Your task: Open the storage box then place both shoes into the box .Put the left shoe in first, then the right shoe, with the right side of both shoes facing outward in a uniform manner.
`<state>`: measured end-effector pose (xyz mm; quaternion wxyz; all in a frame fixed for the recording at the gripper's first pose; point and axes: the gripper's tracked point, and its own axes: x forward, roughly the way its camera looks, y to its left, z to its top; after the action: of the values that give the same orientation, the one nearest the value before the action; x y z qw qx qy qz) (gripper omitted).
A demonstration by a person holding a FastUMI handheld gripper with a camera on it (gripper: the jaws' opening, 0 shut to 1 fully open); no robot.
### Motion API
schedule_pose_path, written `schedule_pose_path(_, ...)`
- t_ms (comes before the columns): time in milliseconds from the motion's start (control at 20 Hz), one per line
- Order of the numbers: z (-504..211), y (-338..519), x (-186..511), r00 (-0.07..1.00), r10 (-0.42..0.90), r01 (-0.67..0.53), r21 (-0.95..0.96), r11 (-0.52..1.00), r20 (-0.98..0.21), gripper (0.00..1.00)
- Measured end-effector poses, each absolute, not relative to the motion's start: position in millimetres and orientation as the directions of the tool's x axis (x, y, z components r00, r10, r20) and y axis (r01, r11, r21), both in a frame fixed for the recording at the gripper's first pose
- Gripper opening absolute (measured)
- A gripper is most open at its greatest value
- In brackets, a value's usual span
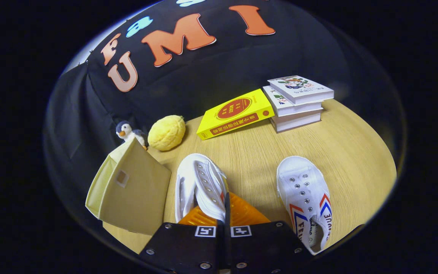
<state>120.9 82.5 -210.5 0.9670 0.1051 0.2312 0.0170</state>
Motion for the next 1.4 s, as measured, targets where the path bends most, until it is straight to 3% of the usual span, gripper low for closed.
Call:
schedule_pose_path(600,-67,208,117,0.954,0.037,0.039,0.245,0.969,-0.297,0.0)
schedule_pose_path(1000,-103,331,123,0.911,0.107,0.039,0.34,0.94,-0.399,0.0)
schedule_pose_path(1400,-170,376,135,0.858,0.037,0.113,0.258,0.96,-0.513,0.0)
